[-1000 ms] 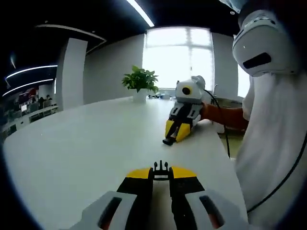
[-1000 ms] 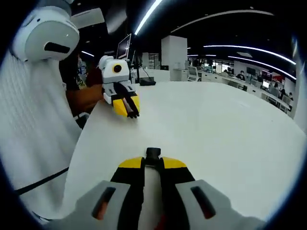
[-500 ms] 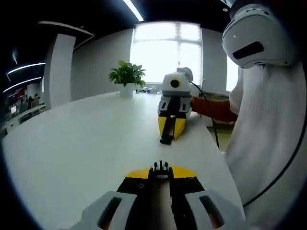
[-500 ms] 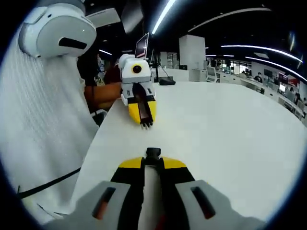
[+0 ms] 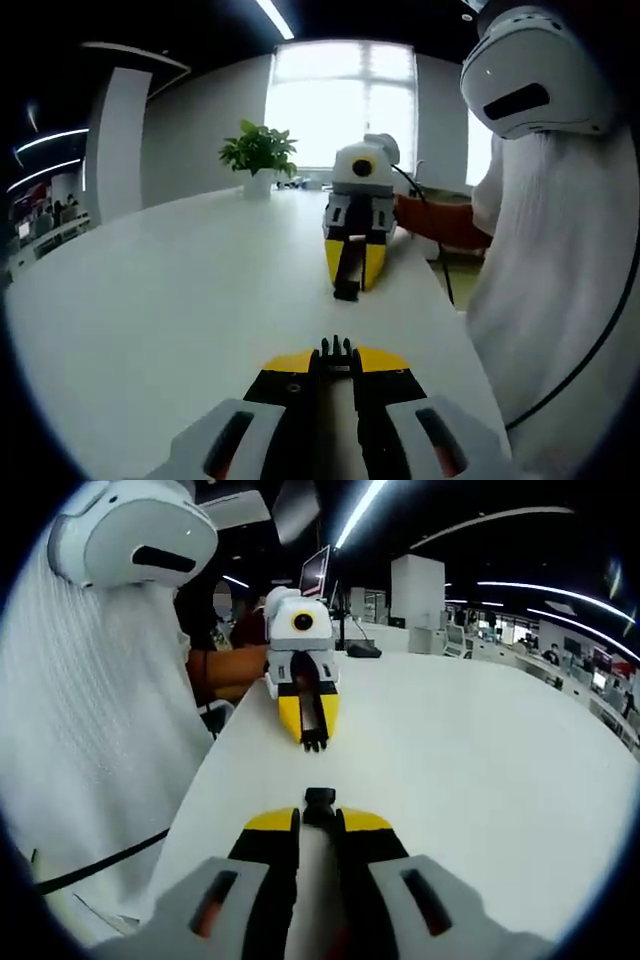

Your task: Snap the two parts of the plastic buckle together until the buckle closes and remains connected.

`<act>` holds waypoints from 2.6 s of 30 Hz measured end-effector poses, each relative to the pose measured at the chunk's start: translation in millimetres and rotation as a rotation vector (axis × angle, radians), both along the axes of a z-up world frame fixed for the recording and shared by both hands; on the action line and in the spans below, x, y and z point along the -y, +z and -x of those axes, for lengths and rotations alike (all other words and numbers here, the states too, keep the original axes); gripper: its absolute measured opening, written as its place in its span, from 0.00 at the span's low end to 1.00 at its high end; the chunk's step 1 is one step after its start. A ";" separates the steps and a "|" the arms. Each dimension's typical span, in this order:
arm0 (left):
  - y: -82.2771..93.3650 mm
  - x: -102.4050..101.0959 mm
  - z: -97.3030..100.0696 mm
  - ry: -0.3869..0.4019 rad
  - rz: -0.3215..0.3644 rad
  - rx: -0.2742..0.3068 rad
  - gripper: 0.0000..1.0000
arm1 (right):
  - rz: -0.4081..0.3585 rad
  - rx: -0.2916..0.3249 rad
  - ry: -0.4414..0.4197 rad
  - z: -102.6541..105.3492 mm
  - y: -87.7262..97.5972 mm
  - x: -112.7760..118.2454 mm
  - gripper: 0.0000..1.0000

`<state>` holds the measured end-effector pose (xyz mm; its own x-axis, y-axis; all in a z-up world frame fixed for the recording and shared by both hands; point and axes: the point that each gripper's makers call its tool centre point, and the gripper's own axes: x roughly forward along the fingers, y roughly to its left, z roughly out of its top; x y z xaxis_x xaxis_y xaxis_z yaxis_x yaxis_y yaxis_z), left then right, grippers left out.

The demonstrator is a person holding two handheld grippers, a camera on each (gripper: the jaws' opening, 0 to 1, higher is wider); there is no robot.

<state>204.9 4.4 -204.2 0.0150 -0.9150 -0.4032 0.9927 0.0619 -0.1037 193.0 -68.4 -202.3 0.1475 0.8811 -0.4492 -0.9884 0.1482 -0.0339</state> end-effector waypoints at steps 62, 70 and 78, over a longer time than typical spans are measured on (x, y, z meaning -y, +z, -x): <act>-1.4 -3.2 -0.6 -0.008 0.009 -0.004 0.14 | -0.006 0.000 0.054 -2.9 0.9 -5.0 0.13; -1.0 -7.1 -0.8 -0.004 0.000 0.004 0.15 | -0.009 -0.002 0.051 -3.4 1.3 -5.4 0.13; -1.0 -8.0 -0.8 -0.002 -0.002 0.008 0.13 | -0.009 -0.007 0.044 -4.8 1.6 -5.8 0.13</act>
